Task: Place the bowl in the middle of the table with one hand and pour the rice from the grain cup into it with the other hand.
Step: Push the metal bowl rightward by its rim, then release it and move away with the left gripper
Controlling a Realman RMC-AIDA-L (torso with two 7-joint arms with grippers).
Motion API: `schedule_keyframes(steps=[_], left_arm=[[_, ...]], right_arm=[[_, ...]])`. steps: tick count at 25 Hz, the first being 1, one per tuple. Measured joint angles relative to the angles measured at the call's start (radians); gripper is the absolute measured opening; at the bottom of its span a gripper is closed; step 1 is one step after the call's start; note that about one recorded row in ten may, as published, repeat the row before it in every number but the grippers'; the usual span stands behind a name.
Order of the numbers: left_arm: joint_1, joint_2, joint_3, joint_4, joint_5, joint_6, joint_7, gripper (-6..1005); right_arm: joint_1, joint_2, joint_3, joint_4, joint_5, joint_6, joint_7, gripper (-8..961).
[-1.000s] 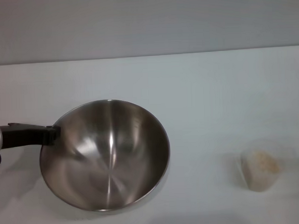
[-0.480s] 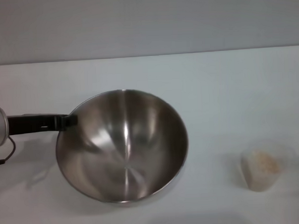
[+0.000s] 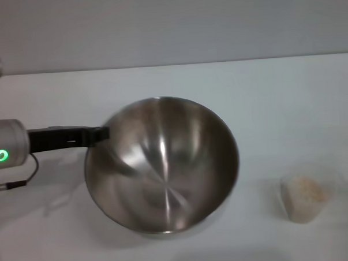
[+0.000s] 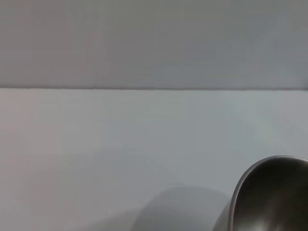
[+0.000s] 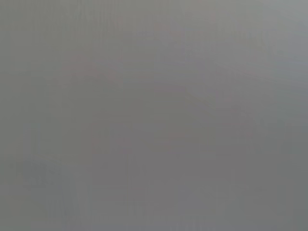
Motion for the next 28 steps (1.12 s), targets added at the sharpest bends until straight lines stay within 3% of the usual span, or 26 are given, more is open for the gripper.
schedule_keyframes(steps=[3, 9, 28], left_arm=[[-0.015, 0.0, 0.061, 0.015, -0.001, 0.046, -0.004, 56], [-0.043, -0.001, 0.089, 0.047, 0.002, 0.079, -0.007, 61], [-0.053, 0.004, 0.084, 0.085, 0.026, 0.133, -0.006, 76]], right_arm=[[0.0, 0.0, 0.0, 0.0, 0.0, 0.0, 0.0, 819], [0.0, 0.0, 0.0, -0.002, 0.0, 0.0, 0.0, 819], [0.011, 0.0, 0.0, -0.023, 0.0, 0.014, 0.0, 817]])
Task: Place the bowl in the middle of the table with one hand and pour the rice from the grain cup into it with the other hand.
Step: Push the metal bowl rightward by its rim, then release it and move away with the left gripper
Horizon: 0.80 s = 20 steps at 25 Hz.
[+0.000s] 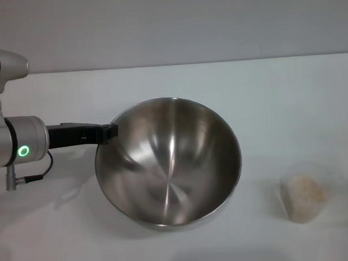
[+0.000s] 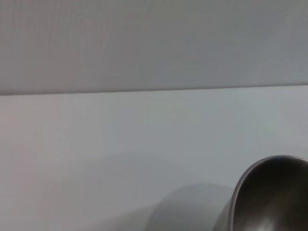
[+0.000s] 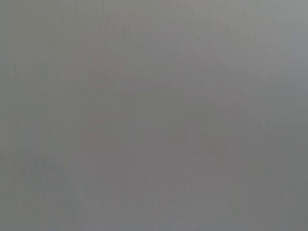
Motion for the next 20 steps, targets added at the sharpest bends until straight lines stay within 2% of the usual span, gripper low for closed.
schedule_keyframes(steps=[18, 20], left_arm=[[-0.005, 0.0, 0.005, -0.017, 0.001, -0.01, 0.01, 91], [-0.003, 0.0, 0.005, -0.032, 0.0, -0.01, 0.011, 232]], right_arm=[[0.002, -0.001, 0.0, -0.002, 0.0, 0.002, 0.0, 818], [0.001, -0.001, 0.0, -0.002, 0.0, 0.002, 0.0, 818]])
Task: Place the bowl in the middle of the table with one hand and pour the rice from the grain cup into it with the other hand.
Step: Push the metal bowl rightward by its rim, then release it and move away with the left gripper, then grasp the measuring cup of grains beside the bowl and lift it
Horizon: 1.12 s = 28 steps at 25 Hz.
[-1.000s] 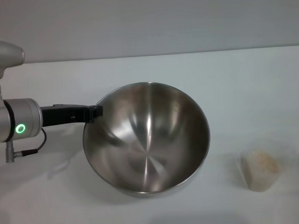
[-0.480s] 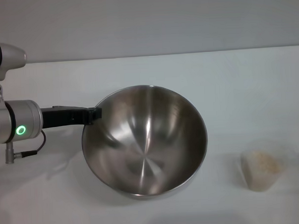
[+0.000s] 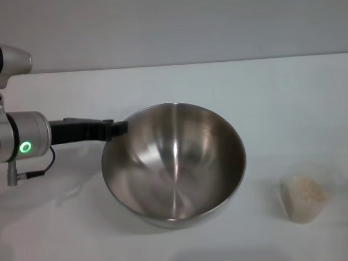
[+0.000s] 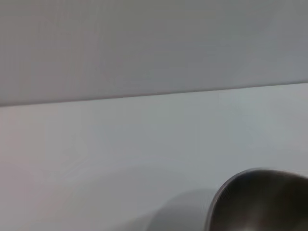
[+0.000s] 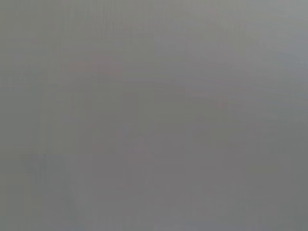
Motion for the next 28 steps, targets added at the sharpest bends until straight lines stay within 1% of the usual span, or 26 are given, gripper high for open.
schedule_keyframes(steps=[1, 2, 3, 4, 6, 7, 8, 10, 11, 12, 13, 14, 15, 16, 17, 18, 19, 20, 21, 22, 23, 24, 25, 26, 27, 28], left_arm=[[0.004, 0.0, 0.0, -0.016, 0.0, -0.001, 0.0, 302], [0.004, 0.0, 0.0, -0.016, 0.0, -0.001, 0.0, 326], [0.018, 0.0, -0.003, -0.061, 0.0, -0.001, 0.0, 350], [0.018, 0.0, -0.003, -0.061, 0.0, -0.001, 0.0, 375], [0.057, 0.003, -0.014, -0.18, 0.008, 0.019, 0.005, 423], [0.057, 0.003, -0.014, -0.18, 0.008, 0.019, 0.005, 447], [0.072, 0.003, -0.018, -0.224, 0.015, 0.038, 0.01, 471], [0.105, 0.001, -0.021, -0.304, 0.029, 0.107, 0.041, 520], [0.153, -0.003, 0.012, -0.37, 0.032, 0.233, 0.12, 544], [0.153, -0.003, 0.012, -0.37, 0.032, 0.233, 0.12, 566], [0.182, -0.003, 0.046, -0.394, 0.031, 0.317, 0.165, 587], [0.276, -0.003, 0.191, -0.436, 0.031, 0.584, 0.281, 609], [0.276, -0.003, 0.191, -0.436, 0.031, 0.584, 0.281, 630], [0.345, -0.001, 0.378, -0.417, 0.054, 0.886, 0.372, 652], [0.345, -0.001, 0.378, -0.417, 0.054, 0.886, 0.372, 673], [0.358, -0.001, 0.462, -0.372, 0.091, 1.053, 0.4, 695], [0.36, -0.003, 0.556, -0.295, 0.143, 1.253, 0.411, 693], [0.356, -0.004, 0.605, -0.231, 0.175, 1.374, 0.407, 690], [0.319, -0.006, 0.687, -0.022, 0.235, 1.699, 0.326, 687], [0.3, -0.005, 0.71, 0.086, 0.247, 1.855, 0.257, 685], [0.287, -0.005, 0.72, 0.157, 0.257, 1.979, 0.186, 685], [0.275, -0.003, 0.726, 0.261, 0.262, 2.16, 0.075, 686], [0.266, -0.003, 0.719, 0.402, 0.264, 2.38, -0.095, 686], [0.266, -0.003, 0.719, 0.402, 0.264, 2.38, -0.095, 687], [0.265, -0.003, 0.711, 0.455, 0.262, 2.447, -0.156, 687], [0.265, -0.003, 0.711, 0.455, 0.262, 2.447, -0.156, 688]], right_arm=[[-0.002, 0.0, 0.0, 0.0, 0.0, 0.0, 0.0, 818], [-0.002, 0.0, 0.0, 0.0, 0.0, 0.0, 0.0, 818], [-0.004, 0.0, 0.0, 0.0, 0.0, 0.0, 0.0, 818], [-0.004, 0.0, 0.0, 0.0, 0.0, 0.0, 0.0, 818], [-0.006, 0.0, 0.0, 0.0, 0.0, 0.0, 0.0, 818], [-0.006, 0.0, 0.0, 0.0, 0.0, 0.0, 0.0, 818], [-0.006, 0.0, 0.0, 0.0, 0.0, -0.001, 0.0, 818], [-0.008, 0.0, 0.0, 0.0, 0.0, -0.004, 0.0, 818], [-0.009, 0.001, 0.0, 0.0, 0.0, -0.006, 0.0, 818], [-0.009, 0.001, 0.0, 0.0, 0.0, -0.006, 0.0, 818], [-0.009, 0.001, 0.0, 0.0, 0.0, -0.007, 0.0, 818], [-0.009, 0.001, 0.0, 0.0, 0.0, -0.007, 0.0, 818], [-0.009, 0.001, 0.0, 0.0, 0.0, -0.007, 0.0, 818], [-0.012, 0.002, -0.003, 0.0, 0.0, -0.01, 0.0, 818], [-0.012, 0.002, -0.003, 0.0, 0.0, -0.01, 0.0, 818], [-0.016, 0.003, -0.017, 0.0, 0.0, -0.014, 0.0, 818], [-0.016, 0.003, -0.017, 0.0, 0.0, -0.014, 0.0, 818], [-0.02, 0.003, -0.034, 0.0, 0.0, -0.016, -0.003, 818], [-0.028, 0.003, -0.069, -0.001, 0.0, -0.026, -0.025, 818], [-0.039, 0.002, -0.113, -0.001, 0.0, -0.043, -0.072, 818], [-0.039, 0.002, -0.113, -0.001, 0.0, -0.043, -0.072, 818], [-0.047, 0.002, -0.143, 0.001, 0.0, -0.057, -0.112, 818], [-0.065, 0.003, -0.193, 0.008, -0.001, -0.082, -0.171, 818], [-0.065, 0.003, -0.193, 0.008, -0.001, -0.082, -0.171, 818], [-0.077, 0.003, -0.221, 0.013, -0.001, -0.094, -0.191, 818], [-0.087, 0.004, -0.244, 0.018, -0.001, -0.104, -0.203, 818]])
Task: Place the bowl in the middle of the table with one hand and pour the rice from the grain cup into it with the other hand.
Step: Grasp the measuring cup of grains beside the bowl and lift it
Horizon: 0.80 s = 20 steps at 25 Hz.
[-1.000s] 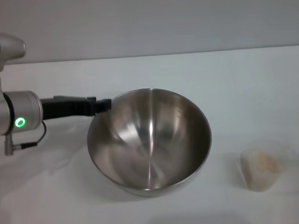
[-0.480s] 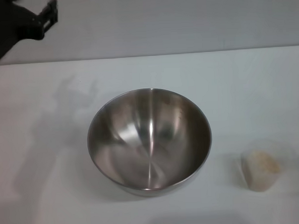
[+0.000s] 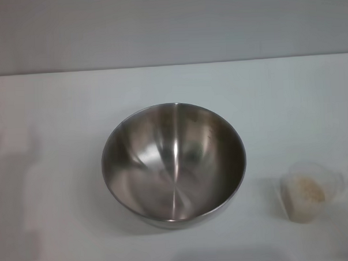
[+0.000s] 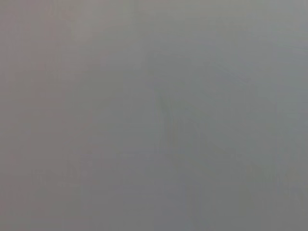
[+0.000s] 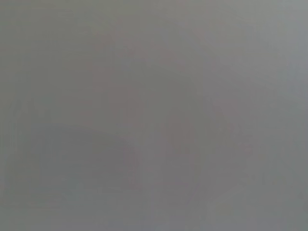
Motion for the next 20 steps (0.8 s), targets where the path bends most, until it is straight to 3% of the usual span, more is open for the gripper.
schedule_keyframes(steps=[1, 2, 3, 11, 16, 20], left_arm=[[-0.004, -0.002, -0.019, 0.097, -0.004, 0.075, -0.089, 688], [-0.004, -0.002, -0.019, 0.097, -0.004, 0.075, -0.089, 689], [-0.005, -0.005, -0.034, 0.182, -0.017, 0.091, -0.148, 689], [0.013, -0.008, -0.03, 0.279, -0.056, 0.114, -0.211, 689], [0.007, -0.008, -0.027, 0.317, -0.071, 0.118, -0.219, 689], [0.001, -0.008, -0.026, 0.333, -0.078, 0.116, -0.223, 689]], right_arm=[[-0.011, 0.0, -0.02, 0.005, 0.0, -0.006, -0.003, 818], [-0.022, 0.001, -0.037, 0.011, 0.0, -0.01, -0.004, 817], [-0.035, 0.001, -0.054, 0.019, 0.0, -0.012, -0.005, 817], [-0.148, 0.004, -0.096, 0.07, -0.001, -0.015, -0.035, 817], [-0.163, 0.003, -0.099, 0.068, -0.001, 0.035, -0.032, 817], [-0.14, 0.002, -0.11, 0.071, -0.001, 0.159, -0.032, 817]])
